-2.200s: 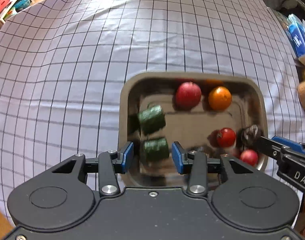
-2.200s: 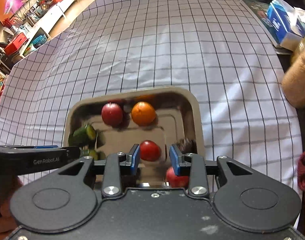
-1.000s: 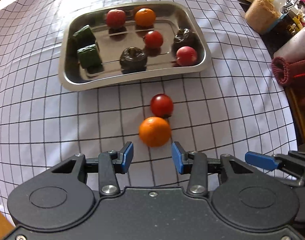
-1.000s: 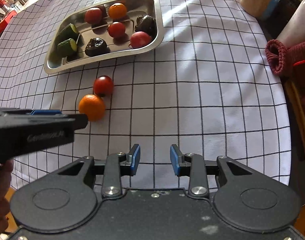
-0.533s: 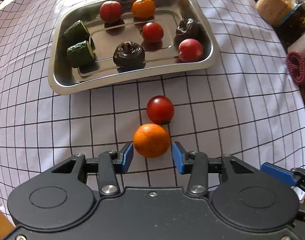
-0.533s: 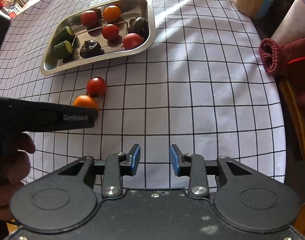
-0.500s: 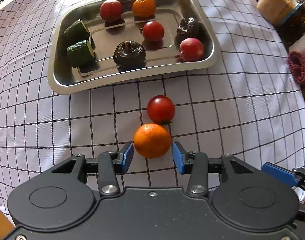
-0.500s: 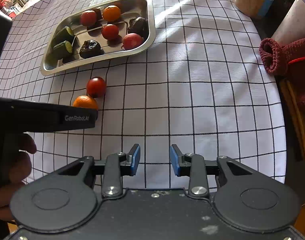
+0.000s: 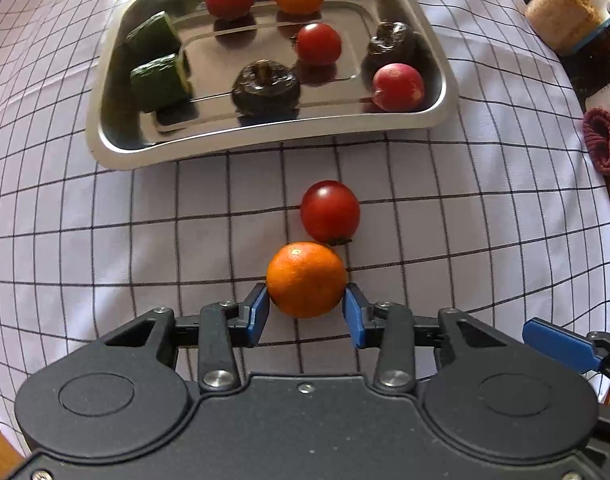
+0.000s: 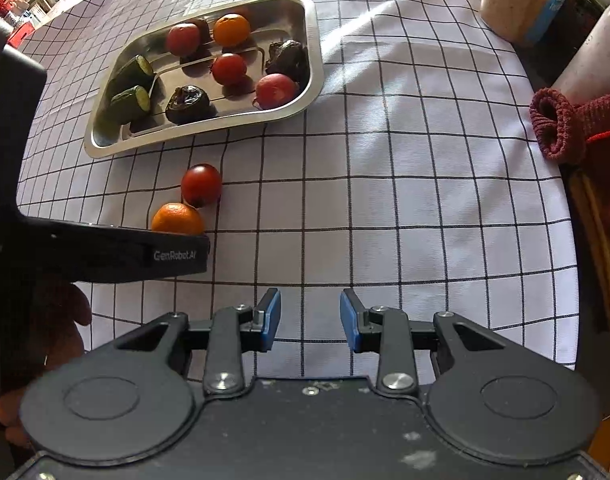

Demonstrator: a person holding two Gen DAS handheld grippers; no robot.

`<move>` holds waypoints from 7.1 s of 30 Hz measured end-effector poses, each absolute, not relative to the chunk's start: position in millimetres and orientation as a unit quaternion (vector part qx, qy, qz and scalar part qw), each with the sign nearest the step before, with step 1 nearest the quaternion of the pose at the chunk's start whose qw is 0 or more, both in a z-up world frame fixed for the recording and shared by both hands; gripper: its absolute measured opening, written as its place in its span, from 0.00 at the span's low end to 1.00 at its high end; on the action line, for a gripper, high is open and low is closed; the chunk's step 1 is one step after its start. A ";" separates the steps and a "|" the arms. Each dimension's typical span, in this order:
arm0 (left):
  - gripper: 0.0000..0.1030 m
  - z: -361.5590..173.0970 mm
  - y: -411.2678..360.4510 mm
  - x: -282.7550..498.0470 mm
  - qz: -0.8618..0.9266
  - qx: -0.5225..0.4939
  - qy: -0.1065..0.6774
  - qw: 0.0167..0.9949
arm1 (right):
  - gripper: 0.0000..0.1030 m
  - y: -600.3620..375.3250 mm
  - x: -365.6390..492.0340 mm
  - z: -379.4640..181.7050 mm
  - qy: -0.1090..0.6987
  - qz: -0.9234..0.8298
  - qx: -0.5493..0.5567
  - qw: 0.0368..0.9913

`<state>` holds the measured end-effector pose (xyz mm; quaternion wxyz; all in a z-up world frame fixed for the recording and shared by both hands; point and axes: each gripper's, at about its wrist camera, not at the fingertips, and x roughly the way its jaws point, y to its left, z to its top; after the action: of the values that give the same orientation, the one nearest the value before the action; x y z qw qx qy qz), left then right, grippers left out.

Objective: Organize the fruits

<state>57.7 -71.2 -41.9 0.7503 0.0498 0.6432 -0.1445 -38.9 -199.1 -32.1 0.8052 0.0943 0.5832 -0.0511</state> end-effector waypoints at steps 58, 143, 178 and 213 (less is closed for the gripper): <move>0.47 -39.8 65.9 109.7 -0.069 -0.001 0.672 0.737 | 0.46 -126.4 83.0 -60.7 0.593 -0.047 0.053 0.802; 0.48 -6.8 -34.8 228.3 -0.096 -0.016 0.656 0.749 | 0.35 -210.3 180.6 -2.3 0.588 -0.011 0.100 0.803; 0.48 23.6 -7.9 120.9 -0.069 0.012 0.600 0.797 | 0.35 -190.6 87.9 9.9 0.581 0.004 0.086 0.810; 0.48 11.4 17.2 22.1 -0.064 0.016 0.588 0.806 | 0.35 -162.1 -14.6 5.0 0.567 0.022 0.064 0.821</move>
<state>22.1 17.2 11.4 0.8058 0.0160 0.5885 -0.0639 -14.6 -162.1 5.0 0.8207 0.0641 0.5673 0.0215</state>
